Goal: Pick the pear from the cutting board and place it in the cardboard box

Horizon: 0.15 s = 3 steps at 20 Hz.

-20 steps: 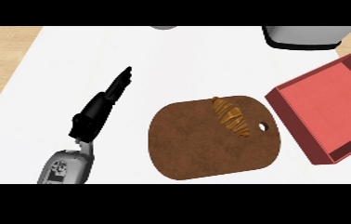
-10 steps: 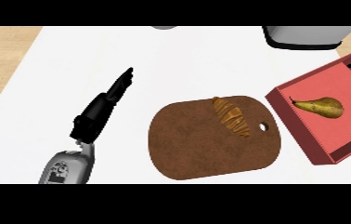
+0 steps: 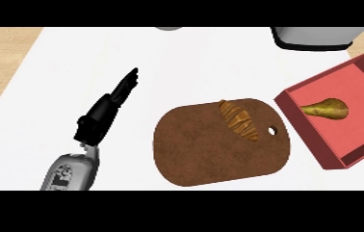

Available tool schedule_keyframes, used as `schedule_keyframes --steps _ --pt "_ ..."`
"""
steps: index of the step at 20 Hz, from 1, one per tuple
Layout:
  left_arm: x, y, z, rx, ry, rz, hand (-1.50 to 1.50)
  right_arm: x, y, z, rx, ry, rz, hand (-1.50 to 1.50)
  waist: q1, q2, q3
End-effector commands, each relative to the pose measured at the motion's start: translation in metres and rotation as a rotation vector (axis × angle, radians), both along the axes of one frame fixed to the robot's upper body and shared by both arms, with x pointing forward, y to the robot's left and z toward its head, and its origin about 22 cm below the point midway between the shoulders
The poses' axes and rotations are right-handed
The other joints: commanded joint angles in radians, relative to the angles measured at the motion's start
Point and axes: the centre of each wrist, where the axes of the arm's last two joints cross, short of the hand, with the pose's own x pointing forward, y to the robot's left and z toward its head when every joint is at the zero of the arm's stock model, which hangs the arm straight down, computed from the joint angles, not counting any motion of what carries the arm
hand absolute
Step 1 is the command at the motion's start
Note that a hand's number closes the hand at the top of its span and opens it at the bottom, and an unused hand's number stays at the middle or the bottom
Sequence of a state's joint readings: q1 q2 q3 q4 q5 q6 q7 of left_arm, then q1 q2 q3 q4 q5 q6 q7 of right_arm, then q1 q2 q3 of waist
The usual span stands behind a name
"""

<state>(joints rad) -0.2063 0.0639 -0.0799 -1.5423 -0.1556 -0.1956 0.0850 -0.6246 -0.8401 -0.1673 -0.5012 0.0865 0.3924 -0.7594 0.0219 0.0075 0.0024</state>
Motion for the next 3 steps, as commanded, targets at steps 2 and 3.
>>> schedule_keyframes --steps 2,3 --pt "0.003 0.003 0.000 0.000 -0.013 0.001 0.00 -0.018 -0.030 0.003 0.292 -0.038 0.001 -1.50 0.007 0.008 0.002" --pt "0.005 -0.001 0.000 0.002 -0.006 -0.021 0.00 -0.002 -0.026 0.033 0.319 -0.029 0.012 -1.50 0.013 0.007 0.001"
